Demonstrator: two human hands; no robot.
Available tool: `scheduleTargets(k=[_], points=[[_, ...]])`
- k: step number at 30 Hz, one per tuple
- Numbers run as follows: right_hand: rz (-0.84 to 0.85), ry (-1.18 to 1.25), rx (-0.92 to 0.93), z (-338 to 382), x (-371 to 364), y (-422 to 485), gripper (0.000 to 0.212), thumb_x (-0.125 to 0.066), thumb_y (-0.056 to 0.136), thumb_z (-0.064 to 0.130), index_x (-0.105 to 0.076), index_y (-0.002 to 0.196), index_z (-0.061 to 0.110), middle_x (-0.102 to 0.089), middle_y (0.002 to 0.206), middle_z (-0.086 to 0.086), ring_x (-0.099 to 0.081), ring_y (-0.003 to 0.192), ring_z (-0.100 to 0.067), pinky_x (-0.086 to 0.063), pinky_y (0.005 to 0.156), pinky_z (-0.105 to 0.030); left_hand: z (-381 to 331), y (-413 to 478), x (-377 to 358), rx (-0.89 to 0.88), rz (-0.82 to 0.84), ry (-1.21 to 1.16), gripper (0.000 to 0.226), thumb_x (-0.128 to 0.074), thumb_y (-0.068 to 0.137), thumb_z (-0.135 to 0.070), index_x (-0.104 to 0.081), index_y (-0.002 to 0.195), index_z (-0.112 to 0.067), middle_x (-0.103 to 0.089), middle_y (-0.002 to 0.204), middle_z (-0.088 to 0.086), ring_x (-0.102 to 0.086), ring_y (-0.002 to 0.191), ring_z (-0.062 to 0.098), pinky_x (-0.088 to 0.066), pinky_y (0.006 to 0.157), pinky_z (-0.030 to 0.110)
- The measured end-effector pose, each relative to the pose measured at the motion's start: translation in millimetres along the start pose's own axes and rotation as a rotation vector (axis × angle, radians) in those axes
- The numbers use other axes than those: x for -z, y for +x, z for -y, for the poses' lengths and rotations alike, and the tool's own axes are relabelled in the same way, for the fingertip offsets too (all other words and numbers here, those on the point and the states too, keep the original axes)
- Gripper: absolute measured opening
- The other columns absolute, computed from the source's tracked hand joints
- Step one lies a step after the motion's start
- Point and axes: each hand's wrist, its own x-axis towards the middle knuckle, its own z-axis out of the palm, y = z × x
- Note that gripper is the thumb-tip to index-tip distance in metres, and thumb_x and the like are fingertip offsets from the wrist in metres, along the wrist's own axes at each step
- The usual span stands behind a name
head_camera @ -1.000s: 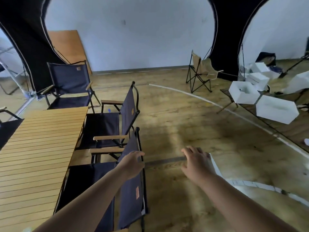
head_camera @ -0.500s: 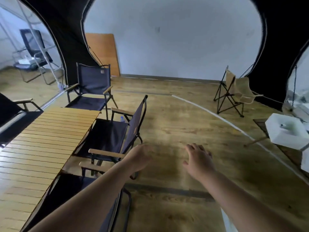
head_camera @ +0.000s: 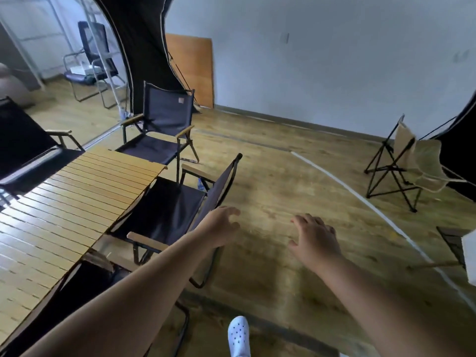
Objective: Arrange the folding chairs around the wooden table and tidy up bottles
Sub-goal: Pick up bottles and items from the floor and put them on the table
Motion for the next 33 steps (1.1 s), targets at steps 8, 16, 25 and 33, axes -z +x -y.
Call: scheduleTargets(k=[8,16,25,33], points=[[0.022,-0.038,0.072,-5,18,164,0.048,-0.055,0.091,0.038,-0.045,0.137,0.026,-0.047,0.139,0.004,-0.043,0.129,-0.02,-0.038,0.102,-0.04,-7,150,35,0.088,0.0,-0.052,0.042,-0.053,0.095,-0.024,-0.054,0.136,-0.024,-0.052,0.14,0.004,-0.06,0.109,0.021,-0.051,0.079,0.03],[0.032,0.001,0.148,12,36,296,0.053,-0.054,0.093,0.038,-0.042,0.143,0.026,-0.046,0.143,0.003,-0.042,0.131,-0.02,-0.036,0.104,-0.041,6,249,86,0.177,-0.006,-0.066,0.039,-0.05,0.095,-0.022,-0.058,0.133,-0.019,-0.06,0.13,0.007,-0.061,0.111,0.028,-0.048,0.081,0.031],[0.04,0.052,0.282,28,43,436,0.052,-0.053,0.094,0.036,-0.042,0.144,0.025,-0.044,0.145,0.003,-0.041,0.133,-0.022,-0.035,0.105,-0.042,28,336,109,0.278,-0.092,-0.081,0.032,-0.049,0.093,-0.016,-0.065,0.12,-0.018,-0.063,0.111,-0.001,-0.057,0.084,0.011,-0.043,0.06,0.017],[0.049,0.039,0.434,6,50,601,0.051,-0.056,0.092,0.037,-0.044,0.14,0.025,-0.048,0.141,0.003,-0.044,0.129,-0.021,-0.037,0.104,-0.041,31,464,115,0.439,-0.254,-0.11,0.032,-0.052,0.092,-0.019,-0.064,0.121,-0.025,-0.058,0.129,0.003,-0.056,0.109,0.019,-0.044,0.083,0.026]])
